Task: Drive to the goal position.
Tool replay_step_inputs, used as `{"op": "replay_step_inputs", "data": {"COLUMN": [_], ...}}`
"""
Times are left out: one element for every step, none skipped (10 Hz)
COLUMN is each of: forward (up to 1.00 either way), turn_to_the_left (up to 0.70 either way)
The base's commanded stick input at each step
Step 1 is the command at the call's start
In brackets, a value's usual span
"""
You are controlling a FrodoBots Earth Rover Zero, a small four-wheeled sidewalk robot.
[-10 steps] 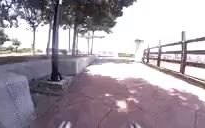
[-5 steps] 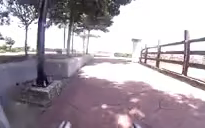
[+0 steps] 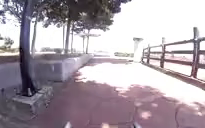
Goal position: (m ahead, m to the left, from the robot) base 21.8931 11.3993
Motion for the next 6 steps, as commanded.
{"op": "replay_step_inputs", "data": {"forward": [0.7, 0.7, 0.7, 0.7, 0.7, 0.7], "turn_to_the_left": [0.0, 0.0, 0.0, 0.0, 0.0, 0.0]}}
